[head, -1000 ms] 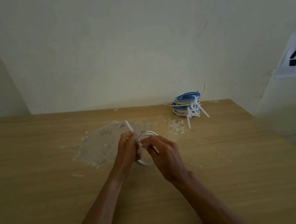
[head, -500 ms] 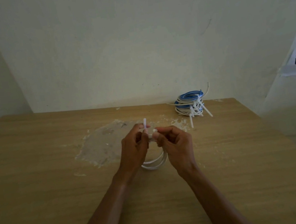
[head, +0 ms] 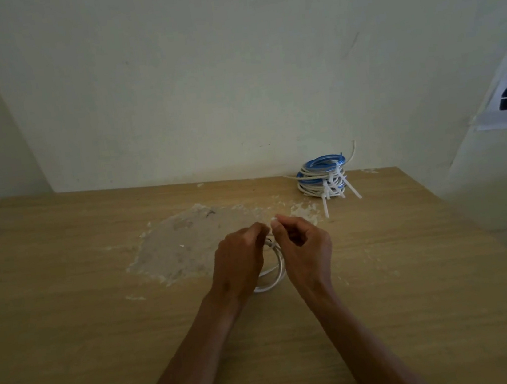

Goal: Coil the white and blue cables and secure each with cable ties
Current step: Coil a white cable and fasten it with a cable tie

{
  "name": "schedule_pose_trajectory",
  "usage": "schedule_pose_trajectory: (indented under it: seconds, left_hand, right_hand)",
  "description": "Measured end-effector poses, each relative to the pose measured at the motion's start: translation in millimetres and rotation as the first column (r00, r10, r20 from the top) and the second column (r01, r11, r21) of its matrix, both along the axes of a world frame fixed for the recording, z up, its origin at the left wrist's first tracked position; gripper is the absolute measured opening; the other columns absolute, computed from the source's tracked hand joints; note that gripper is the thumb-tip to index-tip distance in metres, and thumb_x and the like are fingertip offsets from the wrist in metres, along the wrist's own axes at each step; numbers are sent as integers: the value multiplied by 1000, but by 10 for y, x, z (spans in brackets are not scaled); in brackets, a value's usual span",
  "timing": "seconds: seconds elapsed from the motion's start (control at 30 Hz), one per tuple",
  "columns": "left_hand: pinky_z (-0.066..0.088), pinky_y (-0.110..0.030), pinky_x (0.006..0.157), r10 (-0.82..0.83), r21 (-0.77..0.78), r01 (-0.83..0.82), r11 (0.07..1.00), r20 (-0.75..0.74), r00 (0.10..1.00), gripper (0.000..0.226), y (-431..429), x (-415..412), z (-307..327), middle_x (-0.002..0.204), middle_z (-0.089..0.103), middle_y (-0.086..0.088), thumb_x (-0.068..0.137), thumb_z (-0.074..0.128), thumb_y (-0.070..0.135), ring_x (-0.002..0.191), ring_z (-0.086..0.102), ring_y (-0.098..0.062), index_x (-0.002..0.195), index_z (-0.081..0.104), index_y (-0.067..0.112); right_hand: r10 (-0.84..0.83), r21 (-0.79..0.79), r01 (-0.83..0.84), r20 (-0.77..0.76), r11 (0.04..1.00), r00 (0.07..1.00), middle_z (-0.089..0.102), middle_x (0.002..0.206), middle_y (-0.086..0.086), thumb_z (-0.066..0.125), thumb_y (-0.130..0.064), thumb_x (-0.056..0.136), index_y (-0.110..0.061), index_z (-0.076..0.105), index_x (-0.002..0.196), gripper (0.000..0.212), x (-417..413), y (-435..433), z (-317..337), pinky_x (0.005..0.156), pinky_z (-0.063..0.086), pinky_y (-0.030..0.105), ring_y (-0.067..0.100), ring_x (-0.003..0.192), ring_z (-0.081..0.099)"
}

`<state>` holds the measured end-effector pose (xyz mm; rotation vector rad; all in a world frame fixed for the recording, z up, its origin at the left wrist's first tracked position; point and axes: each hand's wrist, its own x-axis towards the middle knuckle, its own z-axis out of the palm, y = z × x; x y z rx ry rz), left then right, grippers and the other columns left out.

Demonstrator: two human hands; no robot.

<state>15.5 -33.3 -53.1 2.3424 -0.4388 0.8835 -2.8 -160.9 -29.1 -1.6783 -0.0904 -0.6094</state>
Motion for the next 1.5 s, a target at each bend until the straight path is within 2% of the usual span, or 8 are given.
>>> schedule_pose_trajectory:
  seconds: [0.2, 0.37, 0.6, 0.87, 1.0, 1.17, 1.37, 1.5]
  left_hand:
    - [58, -37, 58, -30, 71, 29, 997, 13, 999, 13, -14, -10, -16, 86, 74, -4, 101, 55, 15, 69, 69, -19, 107, 67, 16]
    - [58, -38, 57, -6, 33, 5, 999, 16, 1000, 30, -1, -7, -7, 84, 73, -4, 103, 40, 26, 67, 69, -19, 107, 67, 14]
    - [58, -38, 57, -15, 68, 13, 998, 32, 999, 14, 23, -25, 14, 87, 73, -6, 101, 57, 13, 68, 69, -21, 110, 67, 13]
    - [51, -23, 52, -10, 147, 0, 989, 70, 997, 12, 67, -73, 66, 81, 71, -7, 95, 63, 9, 61, 66, -19, 107, 67, 11]
    - [59, -31, 58, -56, 164, 48, 985, 49, 997, 15, 74, -73, 64, 88, 72, -7, 98, 58, 13, 69, 69, -20, 111, 66, 9]
    - [53, -24, 66, -139, 3, 139, 990, -77, 987, 44, 62, -140, 170, 92, 74, -1, 104, 38, 45, 76, 69, -13, 113, 67, 13]
    - [56, -19, 70, -271, -101, 258, 961, -144, 952, 45, 110, -163, 222, 78, 71, 13, 103, 42, 49, 74, 70, 0, 135, 60, 22]
    - [59, -23, 67, -317, -276, 268, 923, -152, 936, 30, 138, -195, 235, 72, 71, 9, 103, 55, 35, 66, 70, -2, 126, 63, 18]
  right_hand:
    - [32, -86, -30, 23, 996, 999, 72, 84, -18, 74, -17, 90, -19, 75, 107, 18, -23, -17, 16, 67, 56, 15, 3, 76, 71]
    - [-5, -66, 6, 28, 998, 1000, 73, 83, -18, 75, -19, 89, -20, 76, 106, 17, -31, 1, 15, 69, 60, 24, 7, 77, 71]
    - [4, -53, -3, 18, 999, 1000, 75, 87, -13, 74, -19, 89, -19, 76, 107, 17, -40, -21, 17, 71, 61, 27, 7, 78, 72]
    - [137, -111, -140, -37, 984, 990, 75, 88, -10, 74, -15, 90, -16, 76, 105, 16, -38, -112, 57, 70, 58, 18, 5, 79, 72]
    - [237, -92, -246, -103, 965, 966, 77, 88, -5, 72, -14, 90, -14, 76, 104, 15, -30, -145, 84, 76, 60, 26, 8, 82, 73]
    - [319, 64, -313, -147, 948, 936, 75, 86, 2, 78, -12, 84, -14, 74, 99, 15, 25, -275, 123, 74, 59, 28, 17, 83, 72]
    - [268, -211, -283, -100, 936, 958, 74, 89, -8, 77, -16, 85, -22, 76, 88, 7, 84, -394, 153, 70, 50, 24, 8, 85, 67]
    - [209, -334, -210, -41, 919, 977, 70, 90, -14, 76, -20, 86, -29, 73, 85, 10, 91, -347, 164, 70, 42, 19, 4, 86, 65]
